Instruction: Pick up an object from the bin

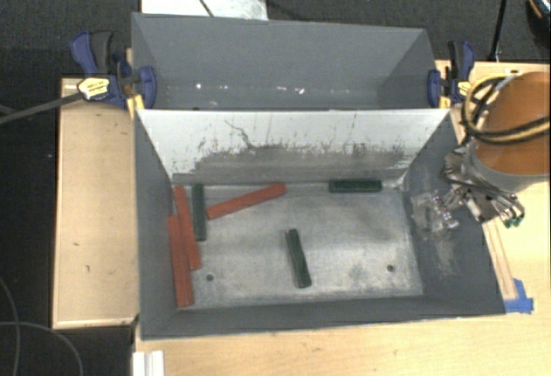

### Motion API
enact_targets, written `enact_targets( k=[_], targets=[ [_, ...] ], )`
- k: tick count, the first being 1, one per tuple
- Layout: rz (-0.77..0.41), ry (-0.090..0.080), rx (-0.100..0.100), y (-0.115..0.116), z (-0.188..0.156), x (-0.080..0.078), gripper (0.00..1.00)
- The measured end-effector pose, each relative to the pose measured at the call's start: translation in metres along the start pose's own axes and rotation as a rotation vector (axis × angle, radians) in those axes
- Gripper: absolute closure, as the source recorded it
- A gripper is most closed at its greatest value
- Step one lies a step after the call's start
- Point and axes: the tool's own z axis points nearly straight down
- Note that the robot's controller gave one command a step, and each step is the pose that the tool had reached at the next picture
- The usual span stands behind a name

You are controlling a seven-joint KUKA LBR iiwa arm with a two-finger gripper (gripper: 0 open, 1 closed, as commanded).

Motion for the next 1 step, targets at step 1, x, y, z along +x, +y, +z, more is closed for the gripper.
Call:
enact_targets(
  k=[1],
  targets=[
    [0.0, 0.0, 0.0, 0.0, 0.0, 0.0, 0.0]
  ],
)
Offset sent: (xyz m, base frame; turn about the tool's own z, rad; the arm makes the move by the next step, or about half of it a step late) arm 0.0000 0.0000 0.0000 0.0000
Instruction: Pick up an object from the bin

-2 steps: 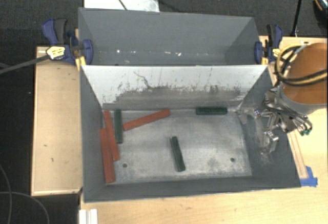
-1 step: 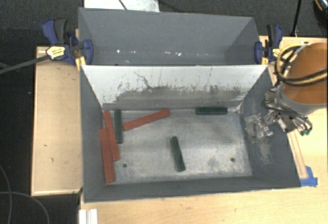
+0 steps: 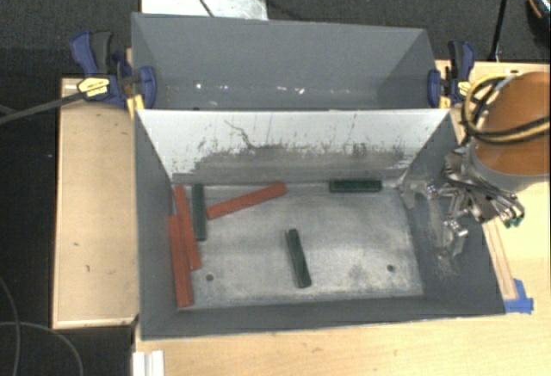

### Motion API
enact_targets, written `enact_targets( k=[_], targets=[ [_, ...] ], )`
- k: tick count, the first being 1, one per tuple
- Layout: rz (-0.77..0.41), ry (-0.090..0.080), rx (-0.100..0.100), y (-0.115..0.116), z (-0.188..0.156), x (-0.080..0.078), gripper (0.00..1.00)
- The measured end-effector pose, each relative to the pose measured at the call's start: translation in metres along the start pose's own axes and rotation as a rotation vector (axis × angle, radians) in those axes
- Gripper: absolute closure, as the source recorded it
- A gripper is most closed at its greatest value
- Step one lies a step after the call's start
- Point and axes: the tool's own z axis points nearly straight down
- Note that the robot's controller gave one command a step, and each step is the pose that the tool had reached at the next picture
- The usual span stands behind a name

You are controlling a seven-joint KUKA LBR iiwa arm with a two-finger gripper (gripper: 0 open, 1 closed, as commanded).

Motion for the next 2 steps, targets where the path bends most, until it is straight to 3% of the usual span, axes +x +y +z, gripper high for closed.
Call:
enact_targets(
  k=[1, 2],
  targets=[
    [0.0, 0.0, 0.0, 0.0, 0.0, 0.0, 1.0],
    [0.0, 0.0, 0.0, 0.0, 0.0, 0.0, 0.0]
  ],
)
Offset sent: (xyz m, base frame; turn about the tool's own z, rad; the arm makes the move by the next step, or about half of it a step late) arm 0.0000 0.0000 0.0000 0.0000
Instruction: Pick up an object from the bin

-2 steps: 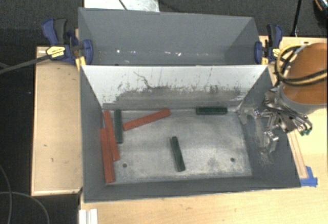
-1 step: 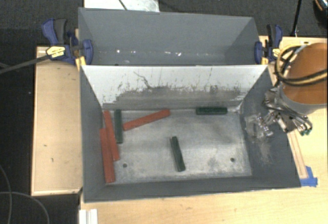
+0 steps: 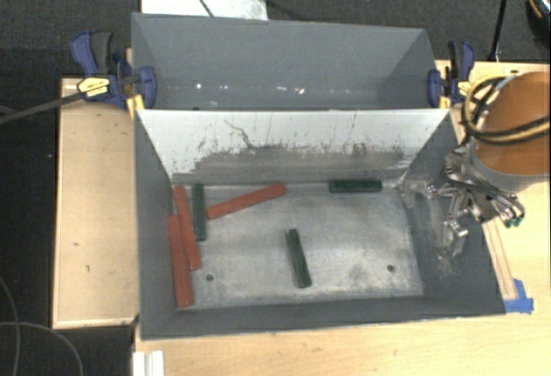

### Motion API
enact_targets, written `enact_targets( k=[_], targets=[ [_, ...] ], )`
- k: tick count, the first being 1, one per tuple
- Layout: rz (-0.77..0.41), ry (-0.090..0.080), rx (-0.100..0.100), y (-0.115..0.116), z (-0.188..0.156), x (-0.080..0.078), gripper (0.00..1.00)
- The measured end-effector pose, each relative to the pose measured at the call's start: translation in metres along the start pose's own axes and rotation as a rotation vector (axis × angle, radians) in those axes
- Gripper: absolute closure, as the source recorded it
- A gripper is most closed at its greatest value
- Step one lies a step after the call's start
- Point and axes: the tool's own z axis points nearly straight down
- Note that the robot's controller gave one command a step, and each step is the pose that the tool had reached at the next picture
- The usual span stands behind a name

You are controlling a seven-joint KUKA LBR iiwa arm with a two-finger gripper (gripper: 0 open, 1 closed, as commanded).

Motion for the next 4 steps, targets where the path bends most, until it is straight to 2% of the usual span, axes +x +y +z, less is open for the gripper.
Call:
enact_targets(
  k=[1, 2, 3, 4],
  targets=[
    [-0.237, -0.004, -0.004, 0.137, 0.029, -0.102, 0.0],
    [-0.606, 0.002, -0.008, 0.209, 0.056, -0.099, 0.0],
    [-1.043, 0.004, -0.007, 0.222, 0.069, -0.071, 0.0],
    [-1.039, 0.003, -0.006, 0.222, 0.069, -0.071, 1.0]
  ],
)
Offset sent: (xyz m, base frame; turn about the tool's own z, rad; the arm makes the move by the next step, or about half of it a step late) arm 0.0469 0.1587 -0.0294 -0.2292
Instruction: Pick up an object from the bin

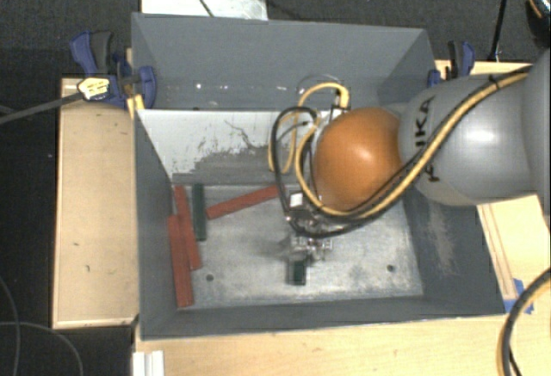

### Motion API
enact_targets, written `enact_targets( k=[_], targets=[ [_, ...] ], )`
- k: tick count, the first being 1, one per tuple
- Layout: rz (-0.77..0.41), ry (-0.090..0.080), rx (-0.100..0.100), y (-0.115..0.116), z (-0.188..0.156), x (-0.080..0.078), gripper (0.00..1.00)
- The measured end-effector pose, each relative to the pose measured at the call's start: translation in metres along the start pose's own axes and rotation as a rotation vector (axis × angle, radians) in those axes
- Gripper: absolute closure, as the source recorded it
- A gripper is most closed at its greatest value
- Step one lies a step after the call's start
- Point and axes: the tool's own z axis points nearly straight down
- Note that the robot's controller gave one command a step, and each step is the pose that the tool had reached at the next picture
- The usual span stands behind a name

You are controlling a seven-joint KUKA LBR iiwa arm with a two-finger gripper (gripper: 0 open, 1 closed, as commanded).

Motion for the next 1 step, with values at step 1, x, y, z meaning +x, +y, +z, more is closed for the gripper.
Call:
enact_targets(
  k=[1],
  targets=[
    [-0.037, -0.005, 0.01, 0.0066, -0.1492, -0.0327, 1.0]
  ],
)
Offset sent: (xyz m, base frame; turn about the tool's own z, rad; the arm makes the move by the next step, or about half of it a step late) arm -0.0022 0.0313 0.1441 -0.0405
